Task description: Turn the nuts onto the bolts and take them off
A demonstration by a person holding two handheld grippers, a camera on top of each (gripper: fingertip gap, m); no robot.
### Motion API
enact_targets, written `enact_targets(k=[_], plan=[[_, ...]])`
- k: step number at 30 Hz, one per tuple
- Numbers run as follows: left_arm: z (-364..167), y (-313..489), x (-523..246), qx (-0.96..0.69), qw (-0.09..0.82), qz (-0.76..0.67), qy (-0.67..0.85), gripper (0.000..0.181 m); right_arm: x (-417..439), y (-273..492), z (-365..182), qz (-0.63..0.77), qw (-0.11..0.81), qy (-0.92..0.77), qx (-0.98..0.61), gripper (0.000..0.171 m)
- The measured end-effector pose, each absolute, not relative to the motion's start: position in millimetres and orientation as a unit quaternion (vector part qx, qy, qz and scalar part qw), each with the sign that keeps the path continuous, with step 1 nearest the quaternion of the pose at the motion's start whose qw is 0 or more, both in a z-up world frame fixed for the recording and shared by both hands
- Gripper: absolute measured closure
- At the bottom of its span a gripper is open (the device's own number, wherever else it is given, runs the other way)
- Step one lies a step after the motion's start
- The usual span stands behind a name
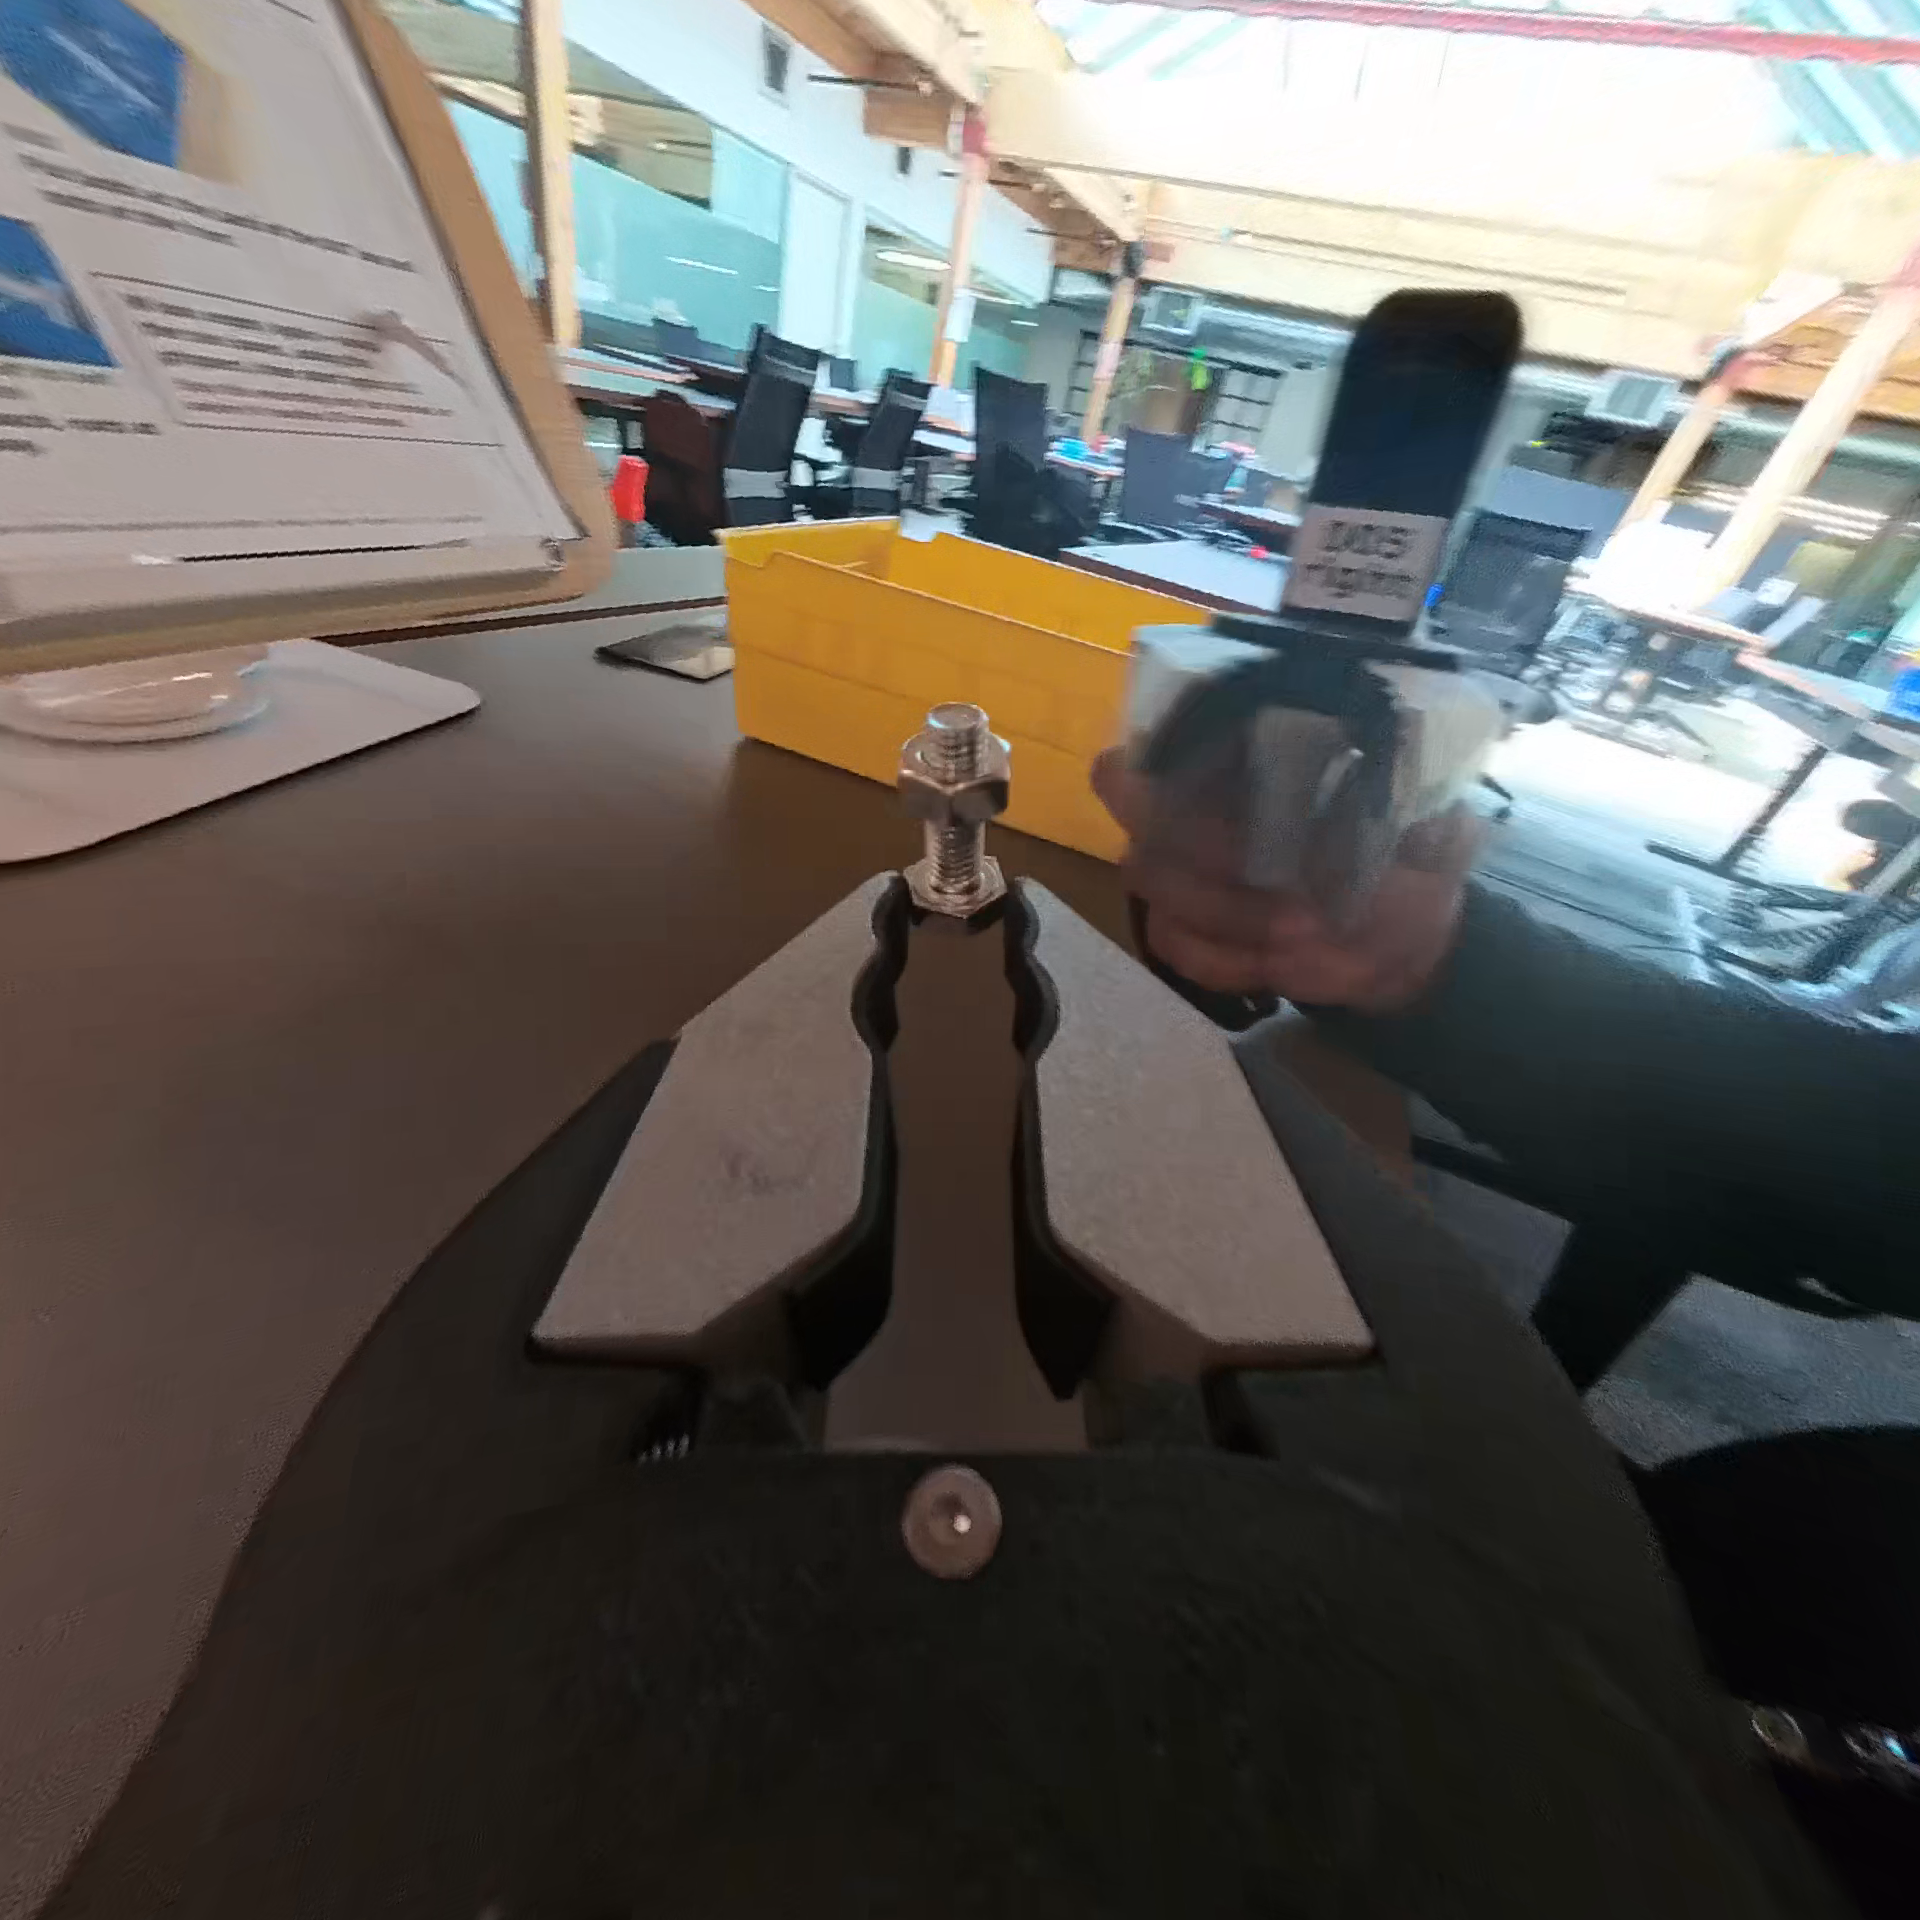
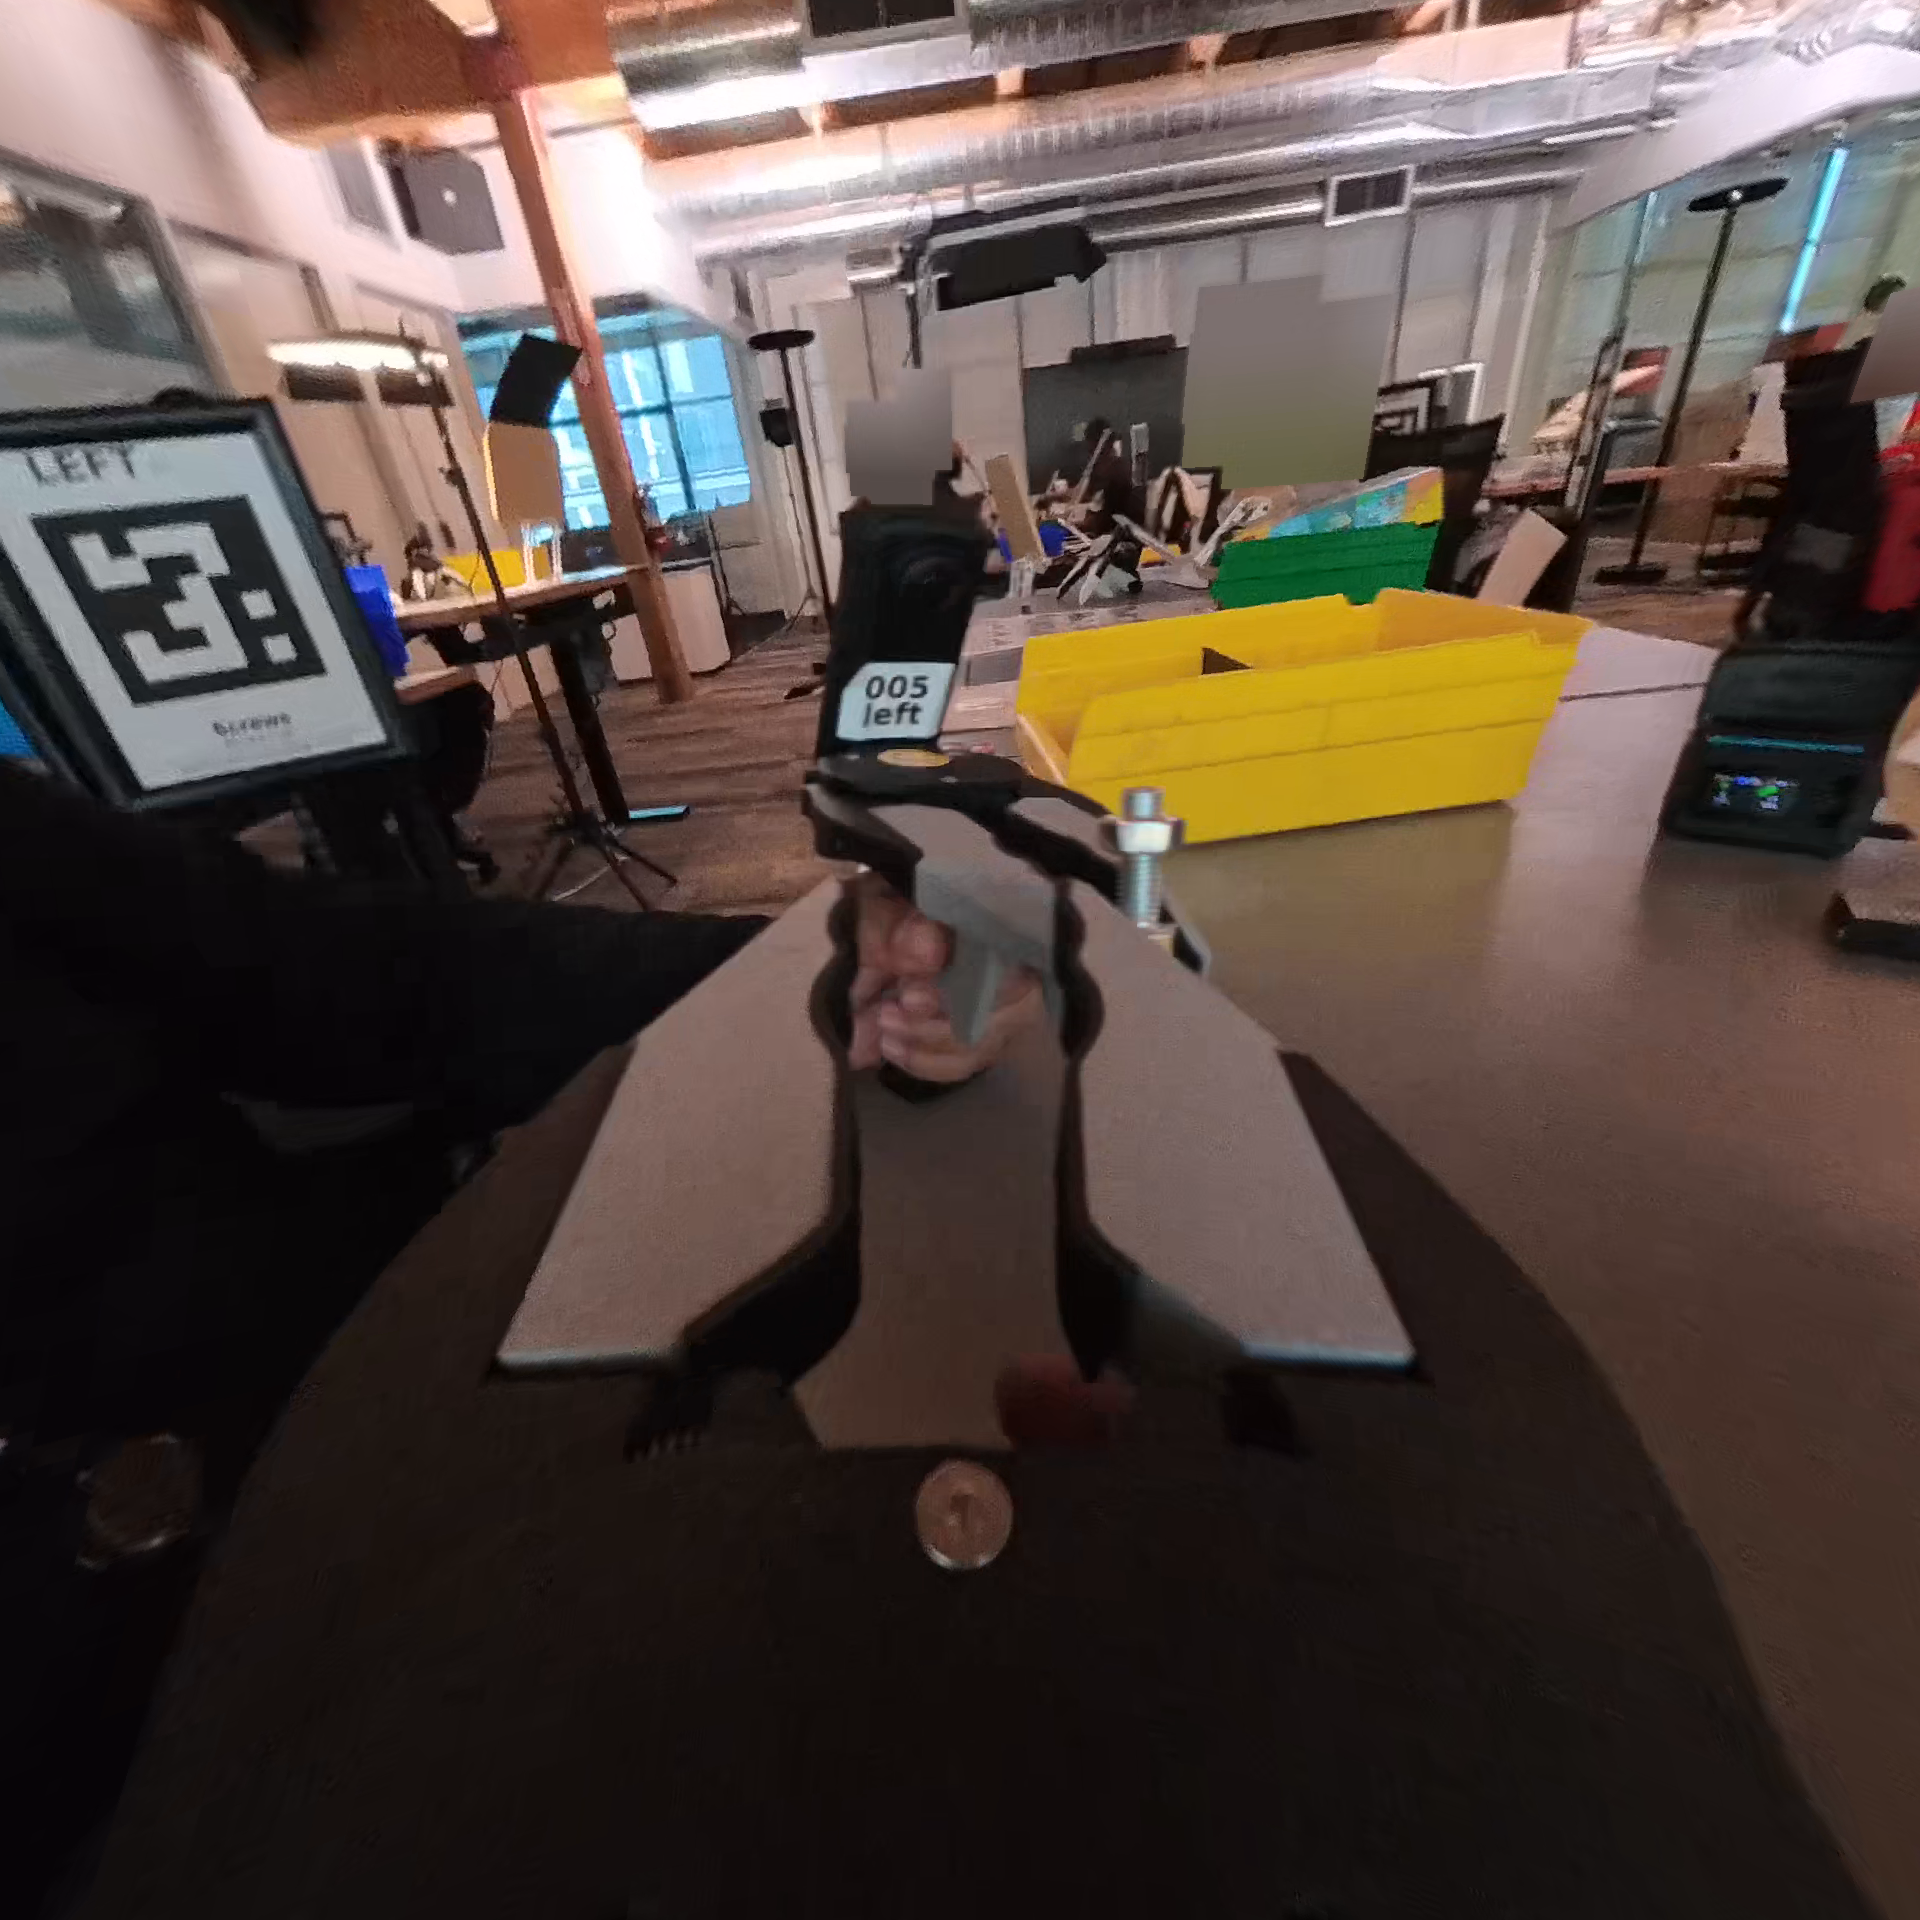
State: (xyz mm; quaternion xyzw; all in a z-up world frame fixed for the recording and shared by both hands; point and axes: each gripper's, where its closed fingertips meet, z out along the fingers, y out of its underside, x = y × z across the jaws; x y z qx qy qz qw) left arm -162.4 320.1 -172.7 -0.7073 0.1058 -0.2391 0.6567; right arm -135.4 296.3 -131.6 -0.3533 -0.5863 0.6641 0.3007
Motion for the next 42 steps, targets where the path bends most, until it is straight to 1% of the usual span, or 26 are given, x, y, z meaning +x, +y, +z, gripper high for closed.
enact_targets(k=[1,2,7,8,10,11,12,13,14,16,18,19,21,22,23,24,25,26,28,29,30,34,37,38,42], plan=[[-173,320,-160,-0.706,0.656,-0.239,0.118,0.165,-140,302,-133,0.666,0.292,-0.575,-0.374,0.114],[-175,321,-157,-0.710,0.654,-0.228,0.129,0.165,-142,305,-134,0.666,0.287,-0.570,-0.387,0.103],[-183,316,-133,-0.717,0.635,-0.211,0.193,0.165,-148,296,-144,0.633,0.304,-0.599,-0.385,0.099],[-183,318,-135,-0.721,0.634,-0.208,0.186,0.165,-146,291,-145,0.632,0.297,-0.609,-0.375,0.102],[-181,327,-150,-0.725,0.642,-0.206,0.139,0.165,-144,288,-144,0.633,0.300,-0.611,-0.368,0.101],[-179,327,-159,-0.725,0.648,-0.205,0.110,0.165,-137,285,-141,0.640,0.293,-0.620,-0.346,0.140],[-177,326,-164,-0.723,0.650,-0.215,0.092,0.165,-131,282,-135,0.658,0.285,-0.616,-0.325,0.158],[-176,324,-164,-0.718,0.649,-0.233,0.091,0.164,-130,288,-128,0.672,0.290,-0.598,-0.327,0.150],[-175,323,-159,-0.712,0.648,-0.250,0.105,0.165,-133,296,-127,0.674,0.297,-0.582,-0.346,0.139],[-176,321,-153,-0.712,0.649,-0.236,0.128,0.165,-145,310,-135,0.655,0.301,-0.566,-0.399,0.102],[-181,318,-136,-0.716,0.635,-0.225,0.180,0.165,-152,310,-139,0.642,0.311,-0.567,-0.412,0.089],[-183,317,-131,-0.720,0.630,-0.215,0.195,0.165,-153,307,-139,0.640,0.315,-0.572,-0.406,0.086],[-184,316,-124,-0.718,0.626,-0.222,0.206,0.164,-152,297,-145,0.627,0.307,-0.596,-0.396,0.092],[-183,319,-128,-0.720,0.629,-0.223,0.192,0.164,-150,291,-148,0.625,0.295,-0.611,-0.387,0.106],[-181,320,-134,-0.718,0.635,-0.228,0.173,0.164,-147,286,-147,0.629,0.286,-0.617,-0.376,0.111],[-178,323,-142,-0.715,0.645,-0.227,0.149,0.165,-146,289,-143,0.633,0.297,-0.611,-0.372,0.108],[-177,326,-154,-0.717,0.653,-0.216,0.117,0.165,-139,290,-138,0.642,0.301,-0.610,-0.354,0.138],[-176,327,-162,-0.718,0.654,-0.215,0.099,0.165,-128,288,-127,0.669,0.293,-0.601,-0.324,0.139],[-175,325,-160,-0.712,0.651,-0.243,0.104,0.165,-130,307,-114,0.698,0.307,-0.546,-0.347,0.139],[-175,325,-157,-0.711,0.650,-0.243,0.117,0.165,-136,317,-118,0.692,0.308,-0.533,-0.377,0.120],[-177,324,-153,-0.714,0.648,-0.231,0.129,0.165,-140,320,-122,0.683,0.304,-0.533,-0.396,0.110],[-184,319,-133,-0.722,0.633,-0.204,0.190,0.164,-148,310,-138,0.639,0.319,-0.574,-0.400,0.124],[-186,317,-128,-0.724,0.628,-0.204,0.199,0.164,-153,300,-156,0.588,0.326,-0.623,-0.400,0.151],[-186,317,-127,-0.724,0.626,-0.208,0.201,0.164,-156,302,-158,0.572,0.342,-0.627,-0.404,0.157],[-184,318,-130,-0.723,0.628,-0.216,0.191,0.164,-156,306,-158,0.555,0.363,-0.629,-0.406,0.157]])
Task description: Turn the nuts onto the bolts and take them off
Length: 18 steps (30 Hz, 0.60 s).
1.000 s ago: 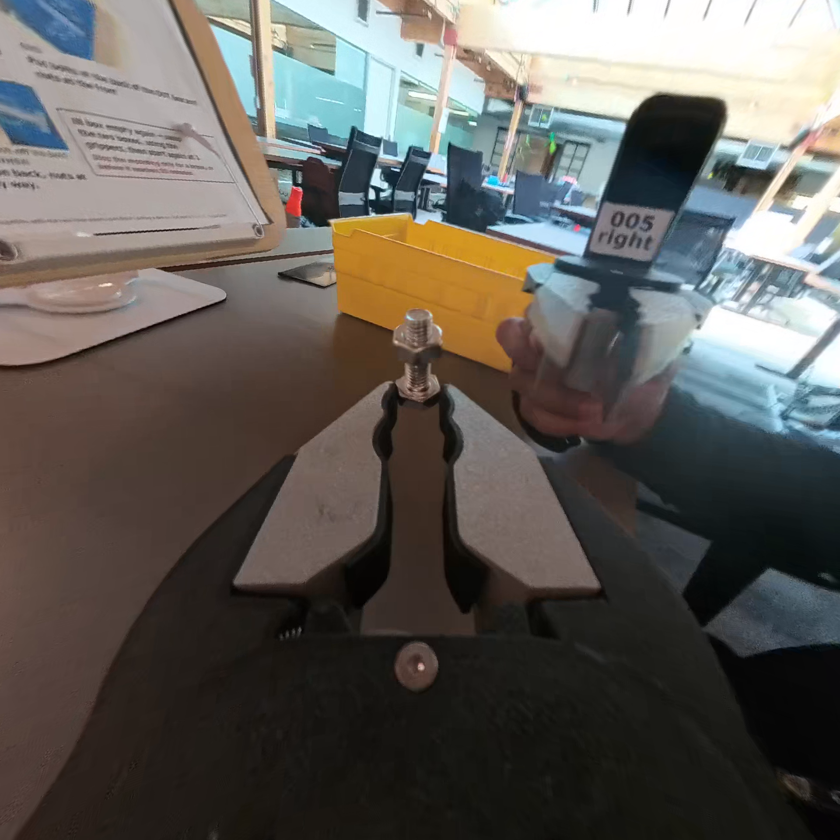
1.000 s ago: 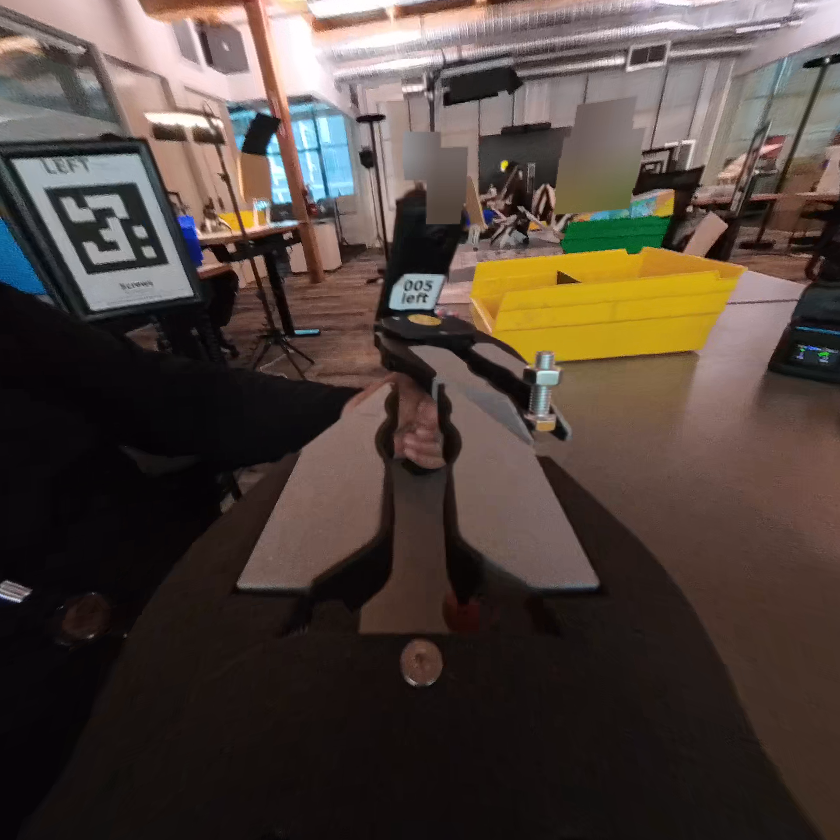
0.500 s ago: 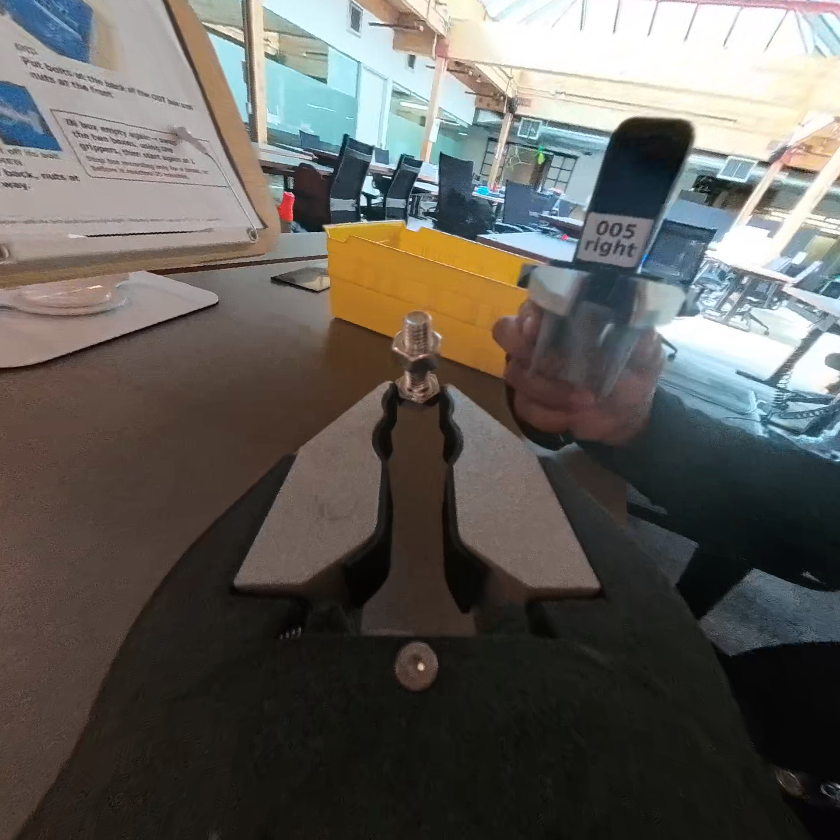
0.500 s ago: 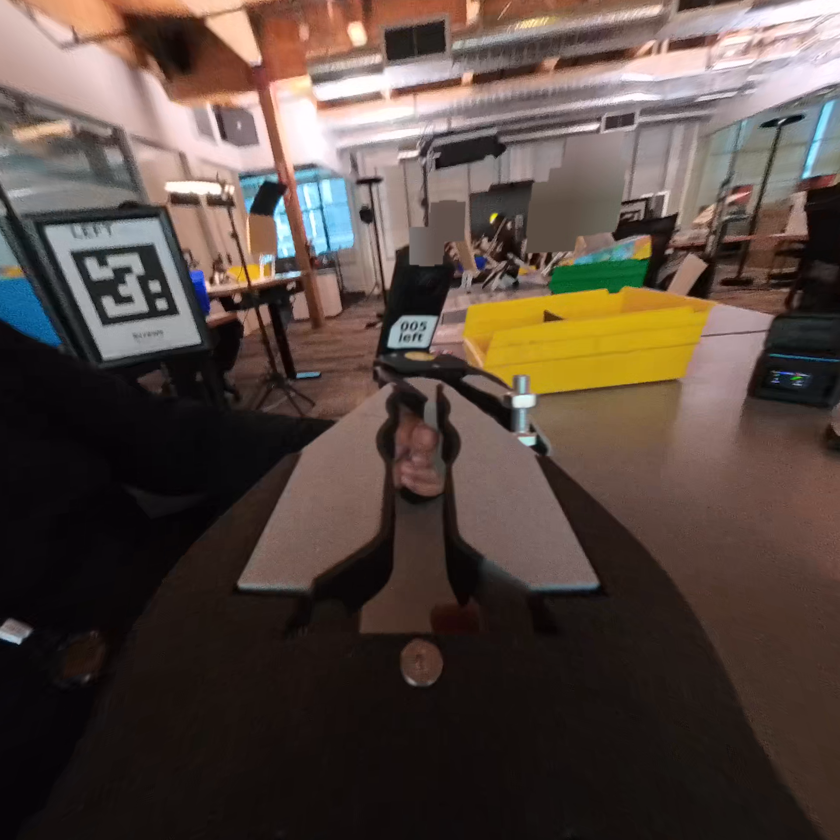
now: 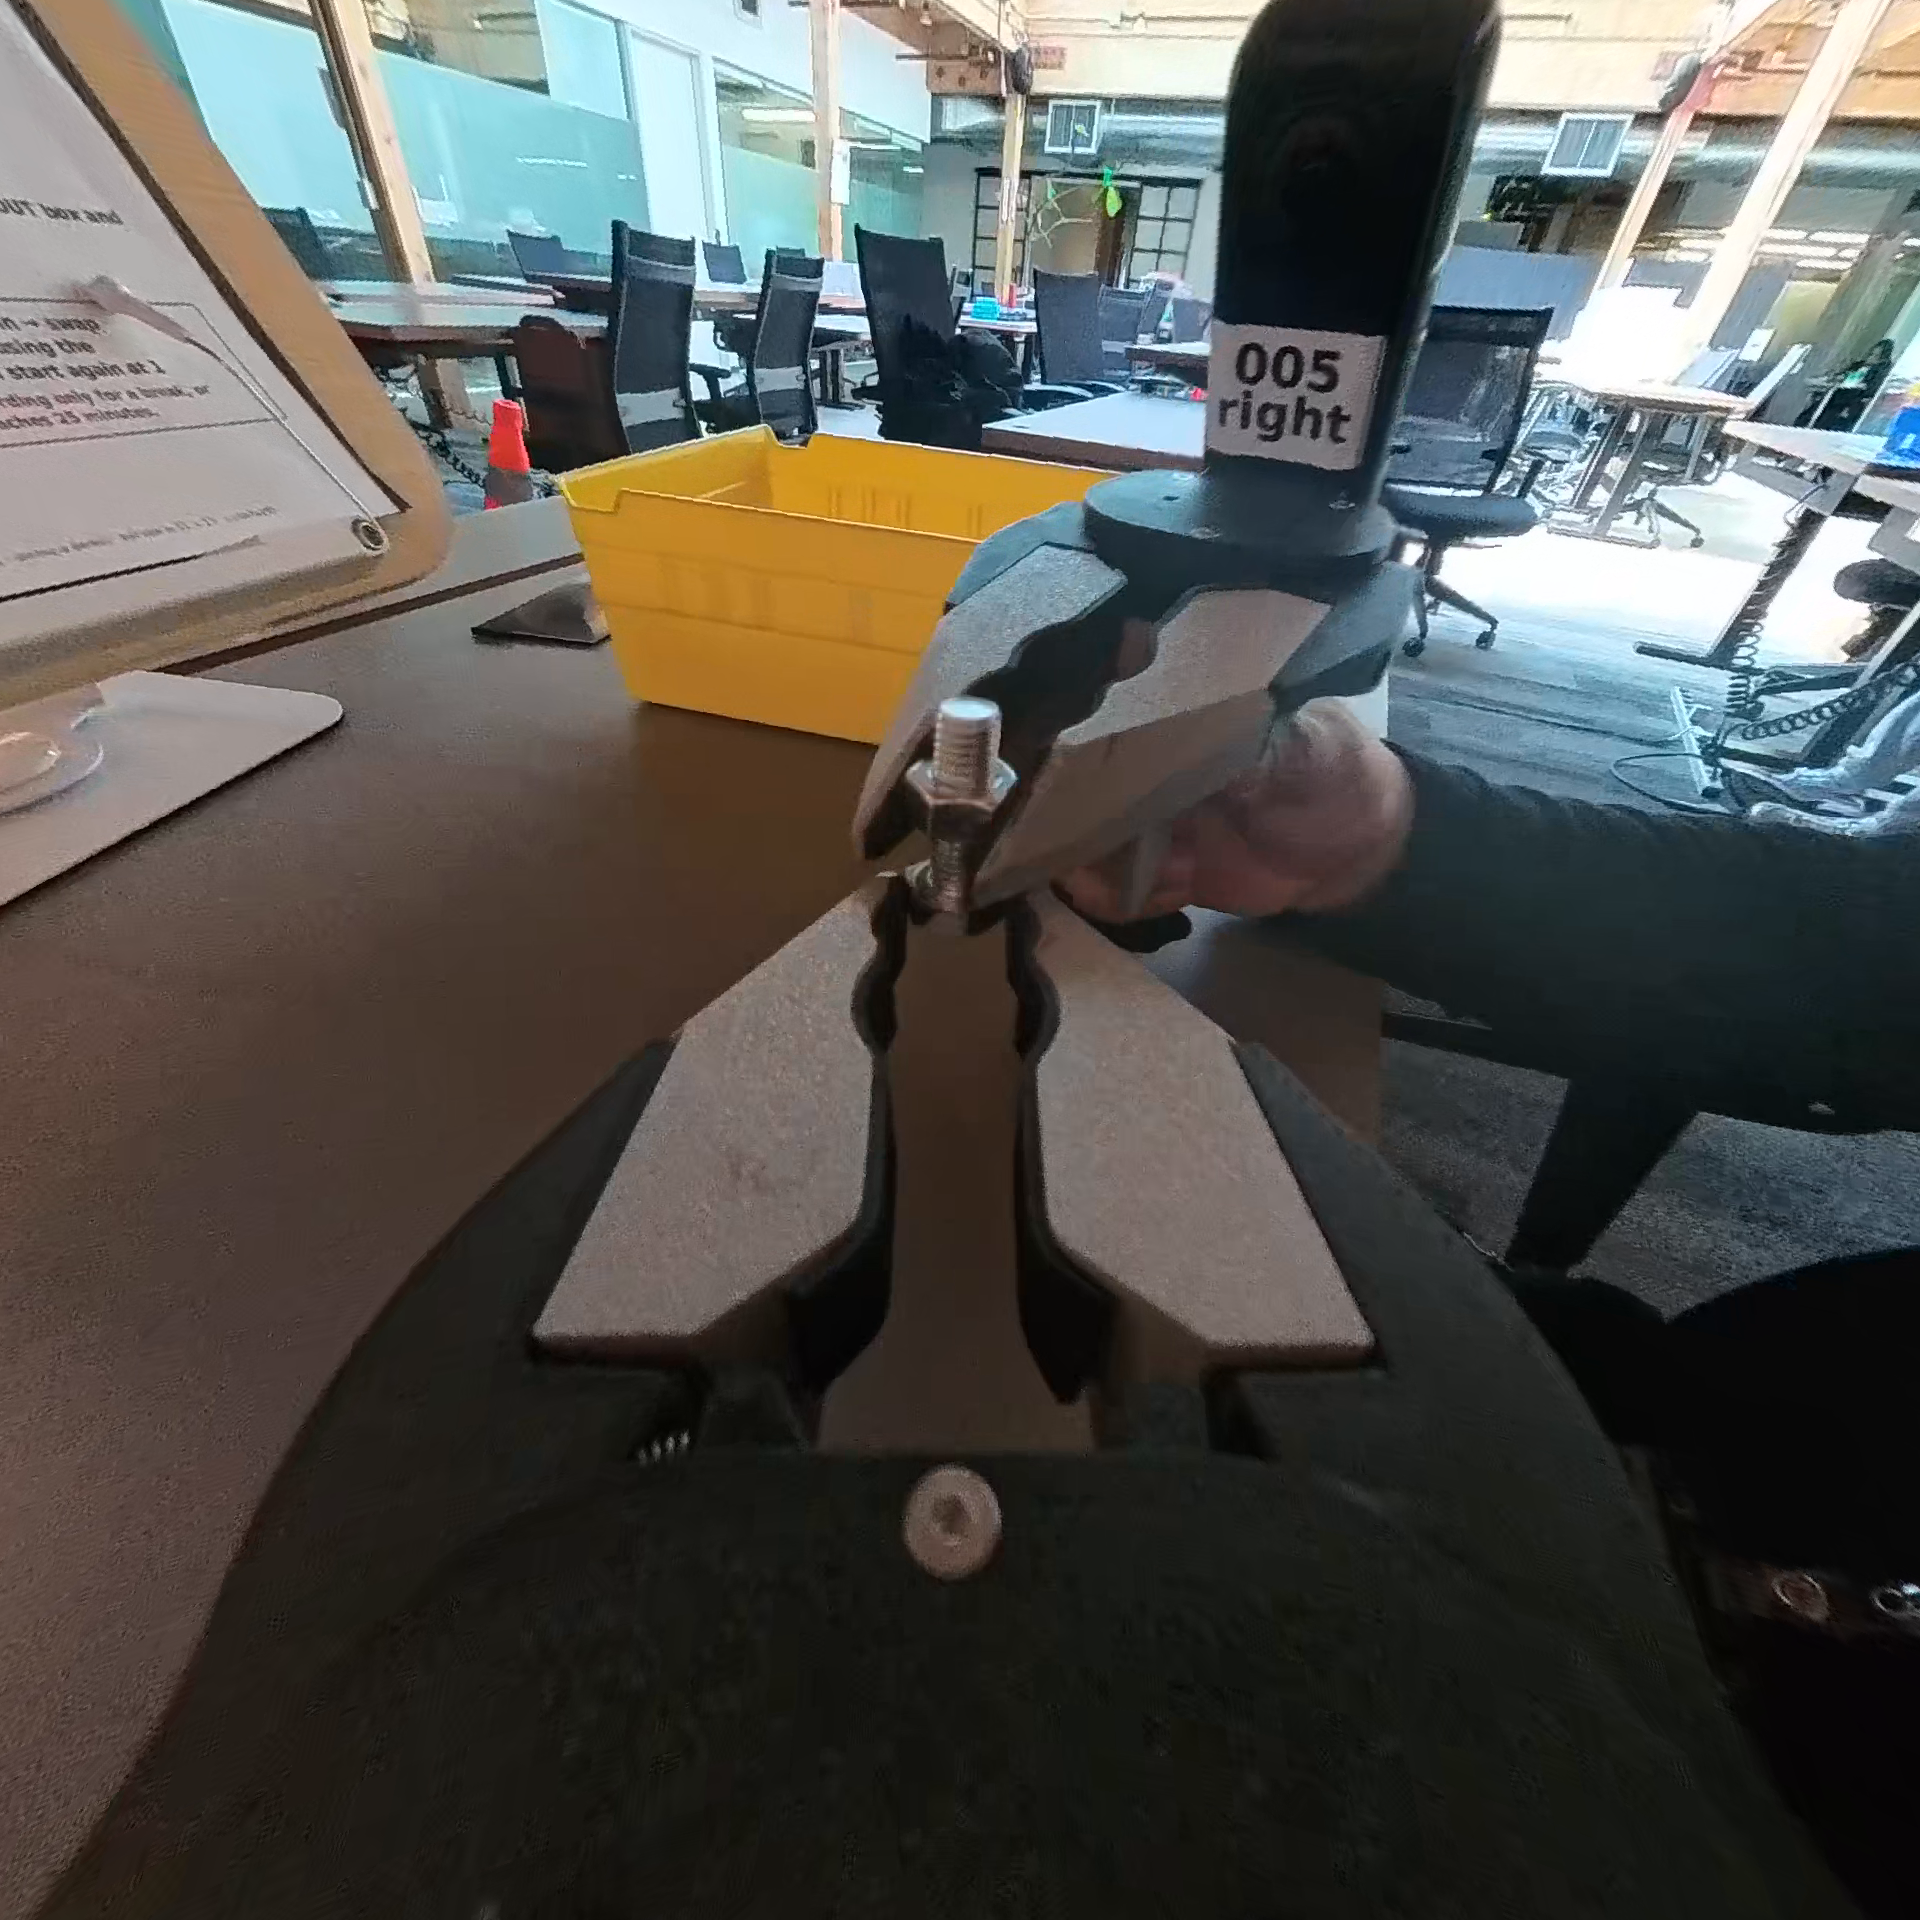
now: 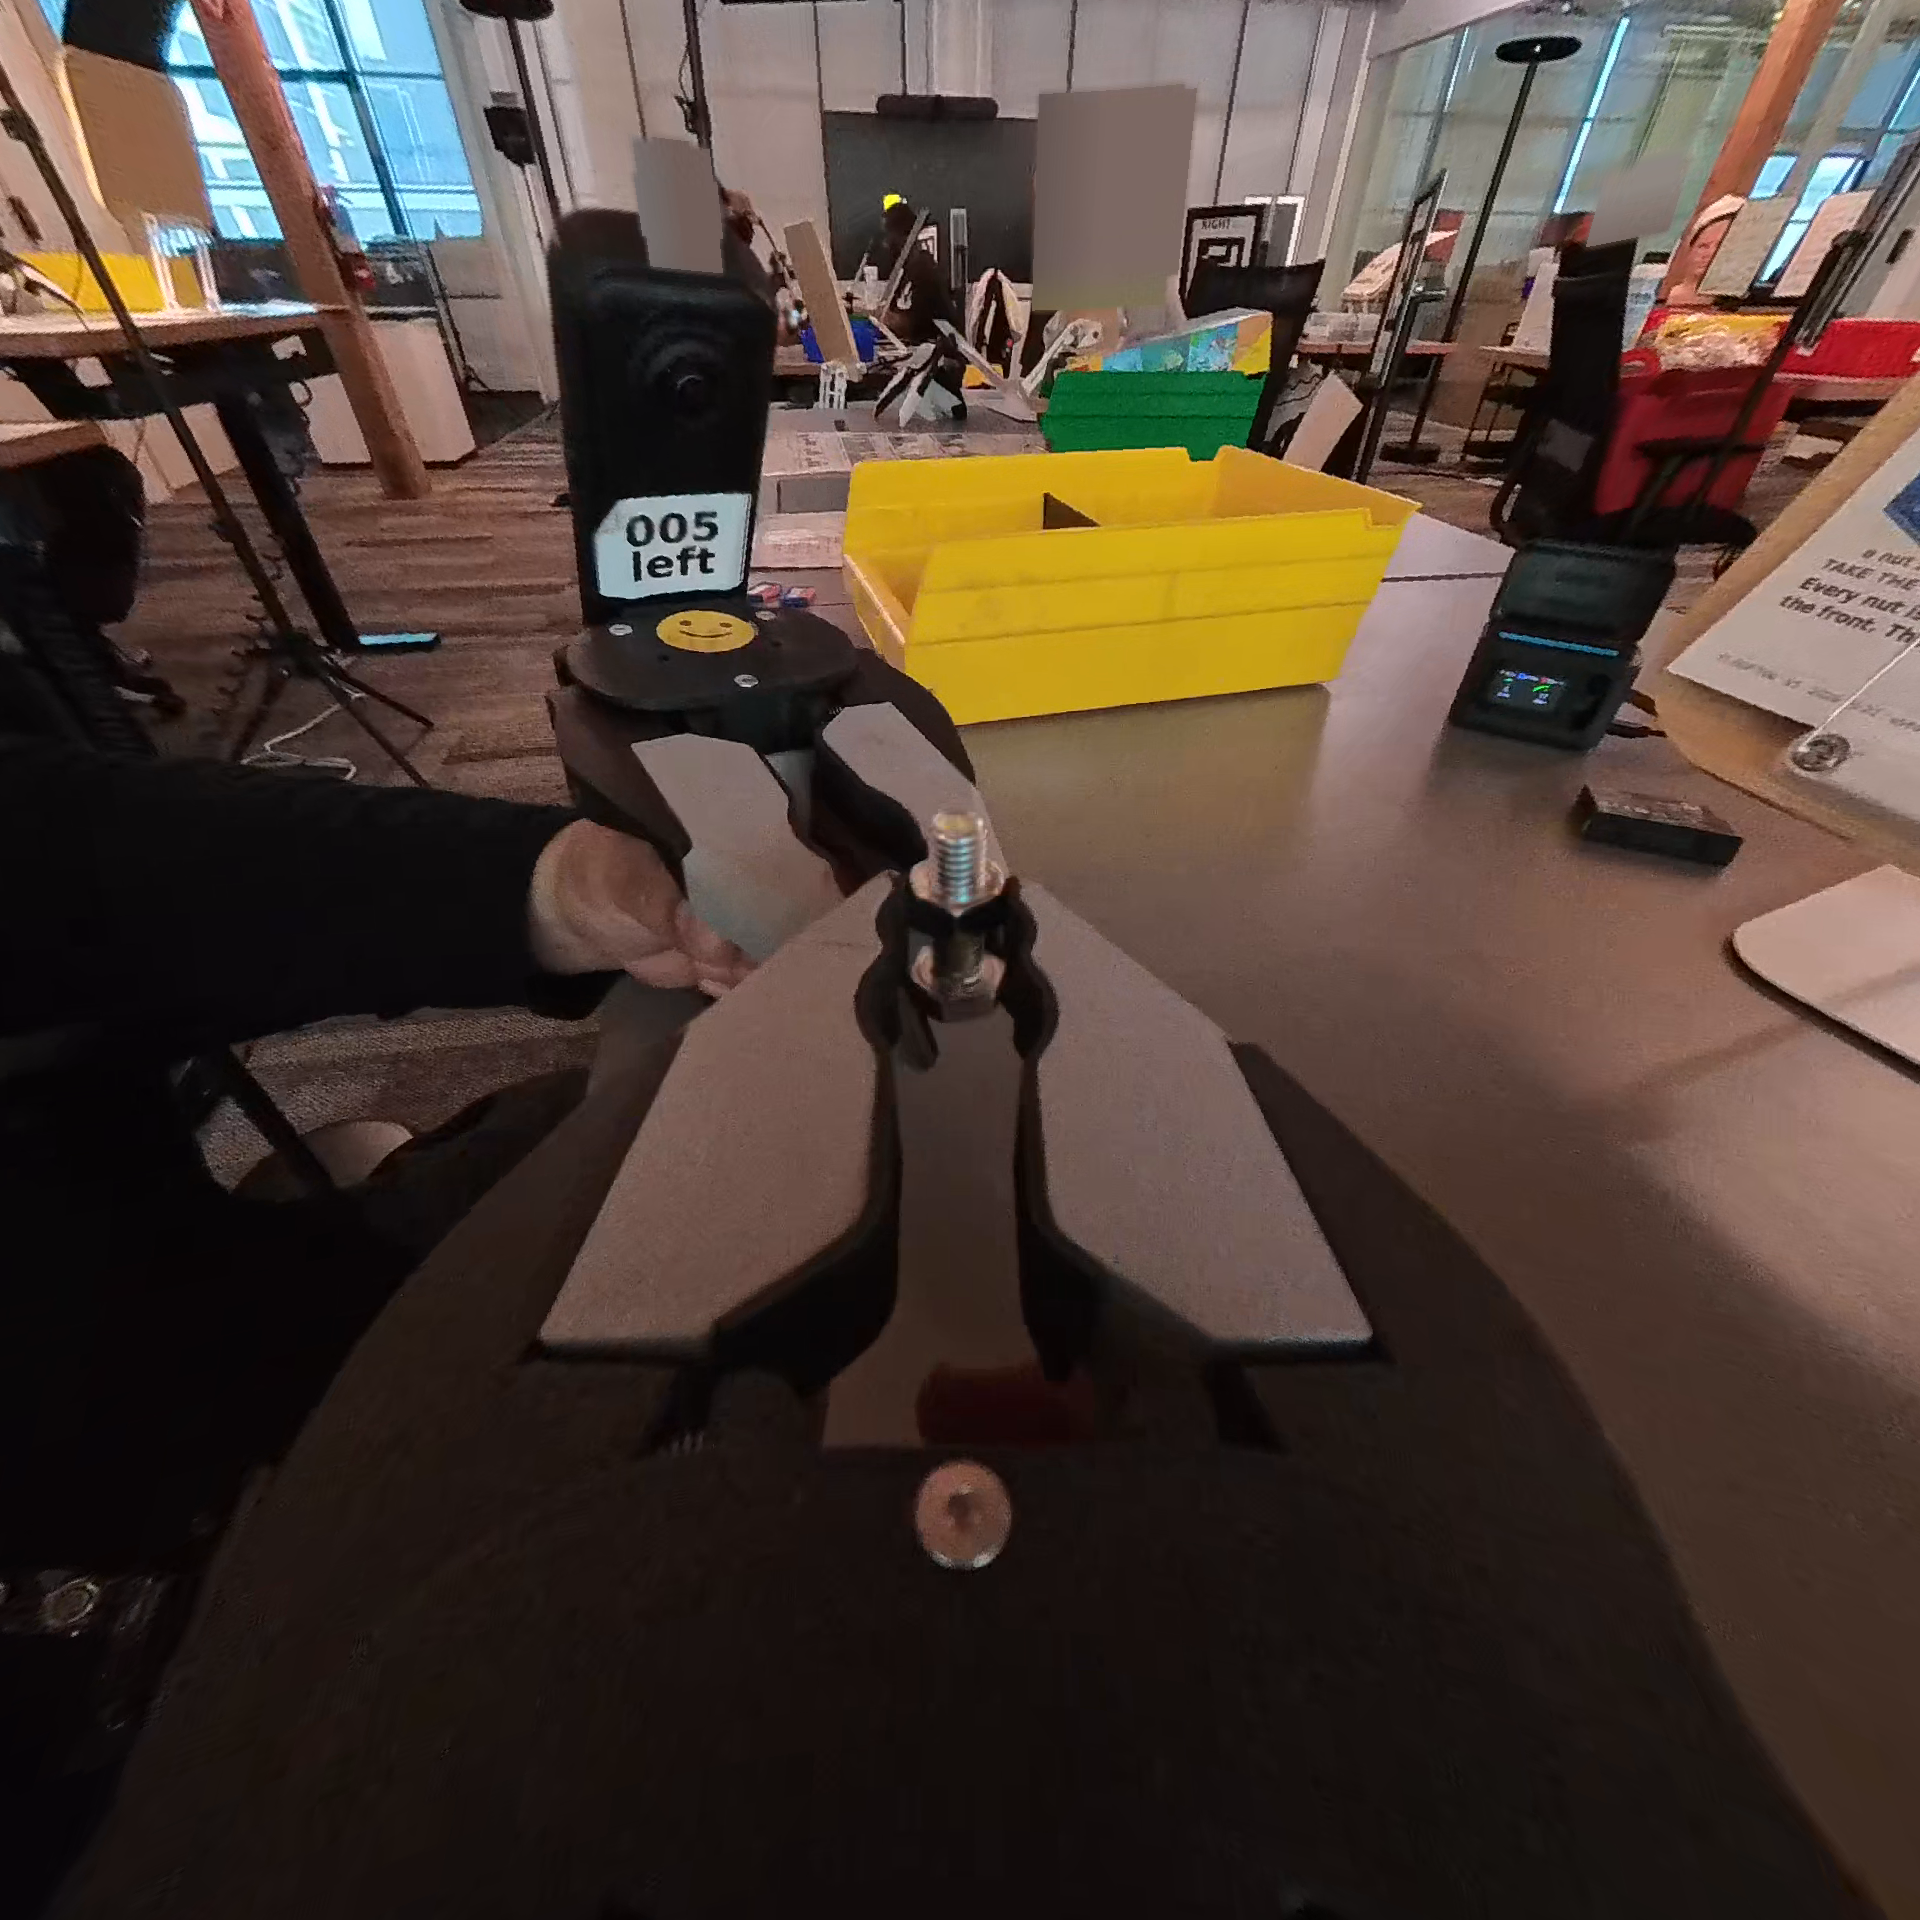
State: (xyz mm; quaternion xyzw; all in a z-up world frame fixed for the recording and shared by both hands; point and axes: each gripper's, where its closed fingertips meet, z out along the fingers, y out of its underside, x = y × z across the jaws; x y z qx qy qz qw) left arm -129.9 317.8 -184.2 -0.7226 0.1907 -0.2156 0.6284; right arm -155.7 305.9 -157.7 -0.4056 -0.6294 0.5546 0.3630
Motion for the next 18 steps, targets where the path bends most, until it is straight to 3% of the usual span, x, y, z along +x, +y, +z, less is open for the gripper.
enact_targets(k=[8,18], plan=[[-171,323,-156,-0.704,0.660,-0.236,0.113,0.150,-148,334,-139,0.543,0.395,-0.589,-0.449,0.157],[-173,326,-151,-0.709,0.657,-0.224,0.124,0.156,-27,423,-35,0.412,0.571,-0.513,-0.491,0.157]])
